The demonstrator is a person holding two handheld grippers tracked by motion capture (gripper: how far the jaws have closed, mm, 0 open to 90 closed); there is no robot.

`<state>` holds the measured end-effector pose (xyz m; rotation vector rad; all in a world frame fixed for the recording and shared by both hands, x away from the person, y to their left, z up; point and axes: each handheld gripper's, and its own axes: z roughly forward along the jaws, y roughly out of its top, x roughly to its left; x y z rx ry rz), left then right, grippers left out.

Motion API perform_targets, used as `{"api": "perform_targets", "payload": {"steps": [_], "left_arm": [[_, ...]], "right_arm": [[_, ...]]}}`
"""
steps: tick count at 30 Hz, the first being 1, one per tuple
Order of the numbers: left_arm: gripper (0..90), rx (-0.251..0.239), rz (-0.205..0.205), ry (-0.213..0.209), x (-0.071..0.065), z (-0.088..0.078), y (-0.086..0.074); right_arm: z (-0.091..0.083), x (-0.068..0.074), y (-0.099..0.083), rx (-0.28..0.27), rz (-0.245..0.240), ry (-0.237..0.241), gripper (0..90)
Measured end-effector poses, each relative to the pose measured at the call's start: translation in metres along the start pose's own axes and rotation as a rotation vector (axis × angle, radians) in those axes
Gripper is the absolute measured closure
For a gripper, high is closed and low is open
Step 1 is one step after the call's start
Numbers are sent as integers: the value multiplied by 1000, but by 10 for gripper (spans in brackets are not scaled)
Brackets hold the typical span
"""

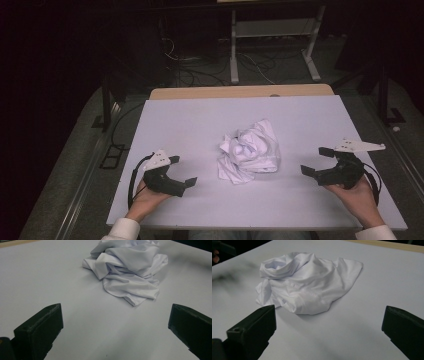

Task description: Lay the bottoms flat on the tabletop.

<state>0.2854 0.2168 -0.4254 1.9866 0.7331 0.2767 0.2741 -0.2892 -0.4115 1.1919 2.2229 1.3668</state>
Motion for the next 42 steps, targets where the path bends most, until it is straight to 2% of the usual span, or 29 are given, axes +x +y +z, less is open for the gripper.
{"api": "perform_targets", "payload": {"steps": [6, 14, 18, 20, 30, 42], "left_arm": [[0, 12, 12, -9, 0, 0, 7], [0, 19, 19, -13, 3, 1, 19], [0, 13, 5, -53, 4, 4, 25], [0, 15, 12, -55, 4, 5, 28], [0, 15, 9, -50, 9, 13, 39], [0, 27, 2, -42, 16, 30, 52]], "right_arm": [[3, 2, 10, 15, -20, 7, 0], [9, -2, 15, 19, -12, 13, 0], [13, -4, 18, 30, -9, 17, 0], [16, -7, 20, 28, -3, 36, 0], [21, -12, 34, 38, -13, 33, 0], [33, -14, 57, 63, -42, 36, 0]]}}
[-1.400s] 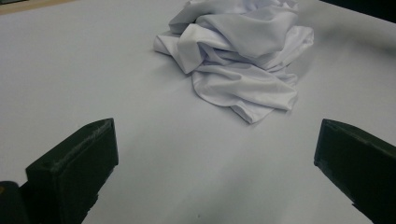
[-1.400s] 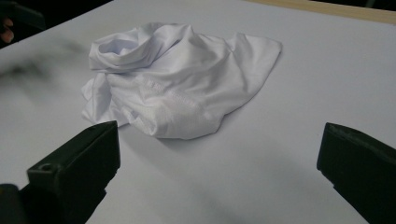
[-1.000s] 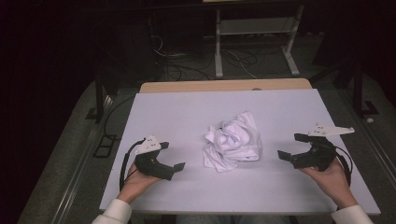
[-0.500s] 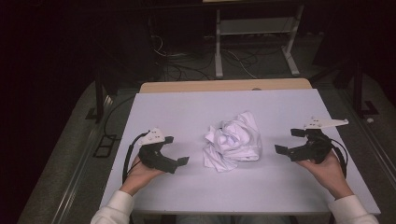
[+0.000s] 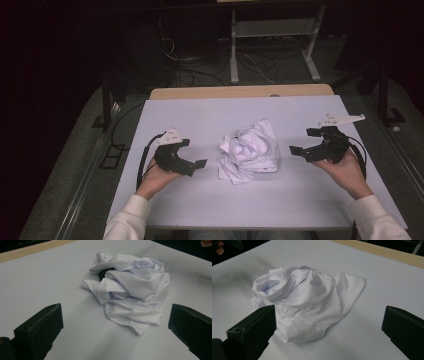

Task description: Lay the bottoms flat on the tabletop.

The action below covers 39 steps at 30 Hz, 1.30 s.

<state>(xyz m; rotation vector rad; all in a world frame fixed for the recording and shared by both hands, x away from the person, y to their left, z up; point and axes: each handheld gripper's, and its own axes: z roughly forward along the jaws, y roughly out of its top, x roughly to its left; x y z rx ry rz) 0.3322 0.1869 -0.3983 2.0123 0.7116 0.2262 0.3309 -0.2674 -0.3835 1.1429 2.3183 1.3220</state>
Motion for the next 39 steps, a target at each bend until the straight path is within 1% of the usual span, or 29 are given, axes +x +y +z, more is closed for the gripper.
{"api": "perform_targets", "payload": {"steps": [2, 7, 10, 14, 21, 27, 28, 29, 33, 37, 39], "left_arm": [[0, 7, -2, 0, 2, 4, 1], [0, 13, -16, 3, 6, 12, 4], [0, 24, -27, 11, 8, 18, 5], [0, 36, -41, 7, 10, 25, 3], [0, 37, -62, 3, 14, 36, 0], [0, 36, -67, -5, 12, 44, -4], [0, 41, -63, -7, 11, 45, -4], [0, 39, -63, -8, 11, 46, -4], [0, 44, -57, -14, 9, 50, -6], [0, 45, -58, -21, 8, 52, -6], [0, 41, -55, -25, 7, 54, -7]], "right_arm": [[4, -1, 4, 13, -1, 1, 0], [11, -1, 11, 16, -10, 5, 0], [14, -1, 14, 17, -10, 9, 0], [19, 0, 19, 17, -22, 13, 0], [29, 2, 26, 22, -39, 28, 0], [40, 5, 29, 10, -40, 56, 0], [44, 6, 29, 13, -42, 64, 0], [44, 6, 29, 13, -42, 64, 0], [52, 11, 29, 24, -61, 74, 0], [57, 17, 27, 18, -62, 99, 0], [61, 20, 25, 25, -66, 114, 0]]}}
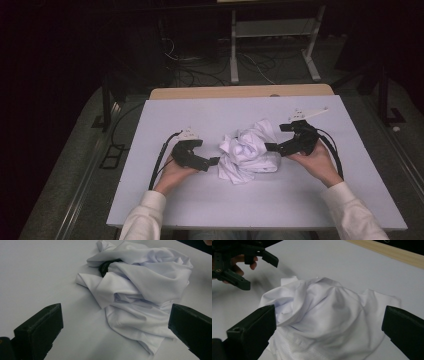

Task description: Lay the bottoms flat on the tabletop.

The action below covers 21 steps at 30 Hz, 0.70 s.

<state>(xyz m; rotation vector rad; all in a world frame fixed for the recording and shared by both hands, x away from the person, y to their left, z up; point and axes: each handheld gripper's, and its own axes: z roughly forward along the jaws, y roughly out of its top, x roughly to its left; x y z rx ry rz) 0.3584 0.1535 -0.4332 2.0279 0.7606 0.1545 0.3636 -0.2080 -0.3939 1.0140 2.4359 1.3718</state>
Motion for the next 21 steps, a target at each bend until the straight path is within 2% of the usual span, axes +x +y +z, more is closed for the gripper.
{"api": "perform_targets", "payload": {"steps": [8, 21], "left_arm": [[0, -2, 19, -15, -5, 7, 1], [0, 67, 53, -61, -16, 28, -4]], "right_arm": [[13, 10, -4, 37, -17, 29, 0], [29, 18, -6, 59, -25, 49, 0]]}}
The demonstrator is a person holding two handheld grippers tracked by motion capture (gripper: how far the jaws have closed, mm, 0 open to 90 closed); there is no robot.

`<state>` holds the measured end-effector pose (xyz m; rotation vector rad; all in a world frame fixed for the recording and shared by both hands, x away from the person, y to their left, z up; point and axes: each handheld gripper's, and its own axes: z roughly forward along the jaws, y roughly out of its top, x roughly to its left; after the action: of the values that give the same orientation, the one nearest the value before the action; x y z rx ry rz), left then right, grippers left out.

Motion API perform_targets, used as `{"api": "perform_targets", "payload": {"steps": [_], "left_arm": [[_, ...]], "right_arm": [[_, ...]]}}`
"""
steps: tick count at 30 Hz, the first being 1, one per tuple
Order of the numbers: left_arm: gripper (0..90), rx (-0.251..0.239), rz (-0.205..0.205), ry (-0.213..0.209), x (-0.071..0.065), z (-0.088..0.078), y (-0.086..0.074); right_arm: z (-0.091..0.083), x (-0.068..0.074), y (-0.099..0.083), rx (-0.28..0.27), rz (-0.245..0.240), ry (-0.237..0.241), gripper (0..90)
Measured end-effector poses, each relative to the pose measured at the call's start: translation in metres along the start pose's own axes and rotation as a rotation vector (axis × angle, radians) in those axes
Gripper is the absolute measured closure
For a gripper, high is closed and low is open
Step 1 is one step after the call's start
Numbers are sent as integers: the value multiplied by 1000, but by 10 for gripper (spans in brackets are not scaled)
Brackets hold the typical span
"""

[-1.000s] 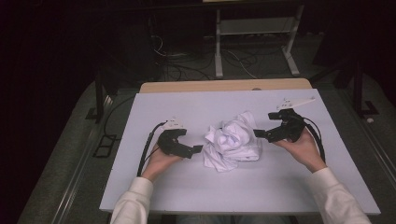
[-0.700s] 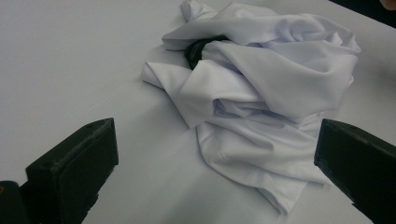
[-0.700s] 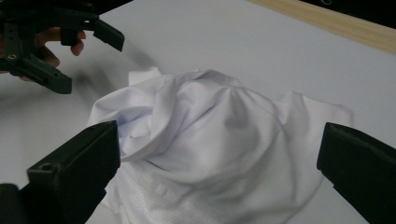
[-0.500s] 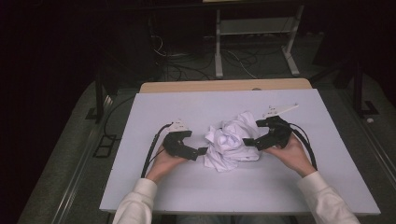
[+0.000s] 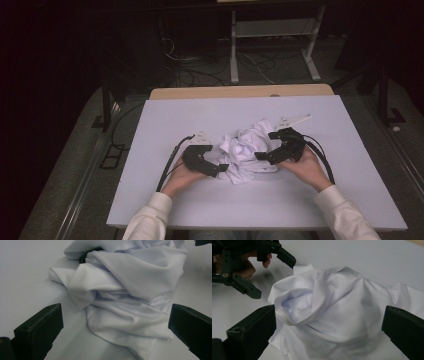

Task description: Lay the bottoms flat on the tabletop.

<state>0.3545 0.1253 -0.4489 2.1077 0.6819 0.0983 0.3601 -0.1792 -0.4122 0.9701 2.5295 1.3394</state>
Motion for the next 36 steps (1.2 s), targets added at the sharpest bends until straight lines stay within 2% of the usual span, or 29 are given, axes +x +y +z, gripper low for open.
{"api": "perform_targets", "payload": {"steps": [4, 5, 15, 18, 20, 25, 27, 29, 30, 32, 34, 36], "left_arm": [[0, 34, 7, -22, -6, 9, 0], [0, 64, 13, -34, -10, 13, 2], [22, 129, 27, -77, -19, 25, 2], [53, 133, 36, -73, -19, 27, 1], [97, 127, 34, -69, -19, 27, 1], [166, 120, 46, -55, -19, 26, 1], [245, 121, 72, -32, -21, 27, 2], [338, 120, 89, -29, -22, 27, 2], [380, 117, 91, -32, -23, 28, 3], [497, 123, 97, -34, -25, 29, 4], [609, 131, 108, -16, -25, 29, 5], [720, 139, 93, -16, -23, 28, 5]], "right_arm": [[9, 1, -1, 17, -4, 9, 0], [14, 3, -1, 32, -4, 9, 0], [26, 6, -1, 63, -9, 3, 0], [27, 5, -1, 64, 1, -2, 39], [26, 4, 0, 40, 12, -10, 98], [27, 2, 2, 26, 25, -14, 160], [27, 2, 3, 27, 19, -24, 234], [26, 2, 3, 16, 13, -21, 378], [25, 2, 4, 11, 14, -11, 434], [24, 2, 5, 17, 11, -26, 567], [22, 3, 7, 20, 0, -38, 716], [20, 3, 8, 19, -10, -57, 785]]}}
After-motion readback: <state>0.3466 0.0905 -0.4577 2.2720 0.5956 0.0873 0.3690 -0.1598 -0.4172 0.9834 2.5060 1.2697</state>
